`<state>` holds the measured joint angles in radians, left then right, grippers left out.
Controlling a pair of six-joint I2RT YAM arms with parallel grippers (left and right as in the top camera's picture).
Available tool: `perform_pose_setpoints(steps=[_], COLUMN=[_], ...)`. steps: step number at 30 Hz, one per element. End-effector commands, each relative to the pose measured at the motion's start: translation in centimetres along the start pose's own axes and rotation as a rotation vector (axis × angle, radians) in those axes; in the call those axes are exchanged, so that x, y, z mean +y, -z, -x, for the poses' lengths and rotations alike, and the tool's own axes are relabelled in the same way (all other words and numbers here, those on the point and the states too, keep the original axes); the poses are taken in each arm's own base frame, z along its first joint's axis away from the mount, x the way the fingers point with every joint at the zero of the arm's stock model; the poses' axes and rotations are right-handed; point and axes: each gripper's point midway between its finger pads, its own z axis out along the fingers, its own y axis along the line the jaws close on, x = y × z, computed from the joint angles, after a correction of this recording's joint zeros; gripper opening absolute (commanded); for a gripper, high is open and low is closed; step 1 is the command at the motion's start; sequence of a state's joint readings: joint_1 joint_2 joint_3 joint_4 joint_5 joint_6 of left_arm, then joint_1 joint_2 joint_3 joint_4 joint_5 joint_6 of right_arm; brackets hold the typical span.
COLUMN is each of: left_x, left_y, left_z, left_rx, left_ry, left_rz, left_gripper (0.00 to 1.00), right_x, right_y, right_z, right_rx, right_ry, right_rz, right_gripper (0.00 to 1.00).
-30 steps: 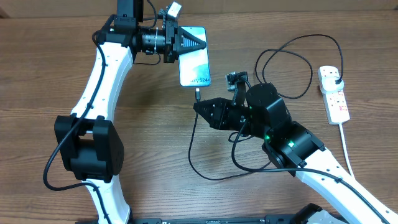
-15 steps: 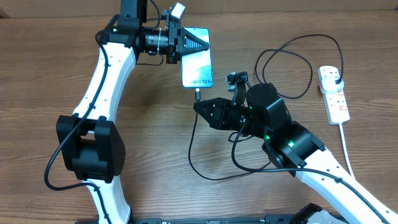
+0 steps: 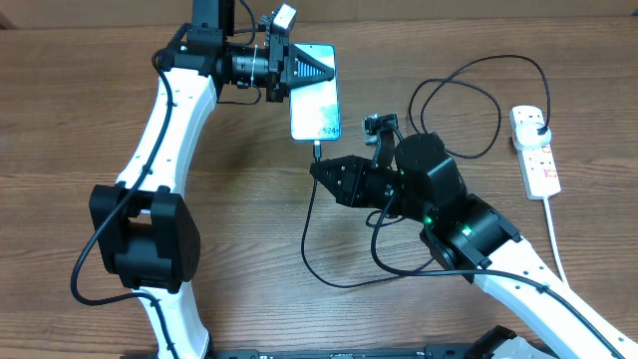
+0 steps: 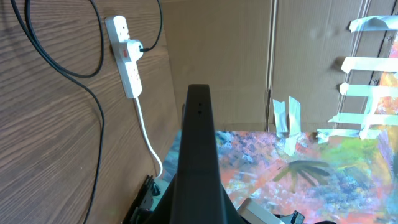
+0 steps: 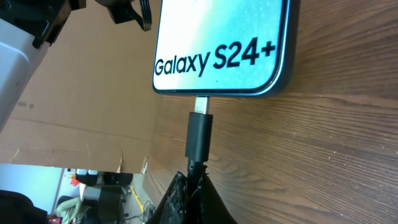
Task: Plug charger to phone and switch on socket
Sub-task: 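Push the USB-C plug up into the phone's charging port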
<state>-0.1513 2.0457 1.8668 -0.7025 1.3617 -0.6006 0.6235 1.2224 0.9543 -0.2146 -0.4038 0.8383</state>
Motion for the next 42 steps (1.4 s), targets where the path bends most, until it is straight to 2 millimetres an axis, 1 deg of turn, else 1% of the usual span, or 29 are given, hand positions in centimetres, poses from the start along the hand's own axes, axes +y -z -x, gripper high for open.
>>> perform_pose_setpoints(steps=[1,12,19,27,34,38,42], left_x=[-2.5,-2.5,-2.7,-2.7,-2.6,-2.6,-2.5], left_y=[0.1,0.0,-0.4,-0.5,-0.5,-0.5,-0.5], left_z=[-1.0,-1.0,-1.3,-1.3,-1.3,-1.2,-1.2], left_rx=[0.029,0.030,0.042,0.044,0.042,0.039,0.038], left_ry=[-0.039,-0.039,-0.041,-0.042,-0.043,-0.043,-0.043], left_rz=[-0.048,-0.049,-0.050,-0.050,-0.047,-0.044,-0.043], left_gripper=[0.04,0.04,0.04,0.04,0.04,0.04,0.04], right_x=[0.2,0.3,-0.9,-0.8,-1.3,-1.8,-1.9], right_y=[-0.1,-0.1,-1.0,-1.0,-0.7,-0.3,-0.1], right_z=[0.2,0.3,-0.1,0.1,0.8,1.7,2.0], right_rx=[-0.013,-0.017,0.010,0.003,-0.013,-0.025,-0.028], right_ry=[0.000,0.002,-0.017,-0.012,-0.022,-0.033,-0.037], right_rz=[0.005,0.008,-0.024,-0.017,-0.022,-0.023,-0.018], right_gripper=[0.04,0.04,0.04,0.04,0.04,0.04,0.04])
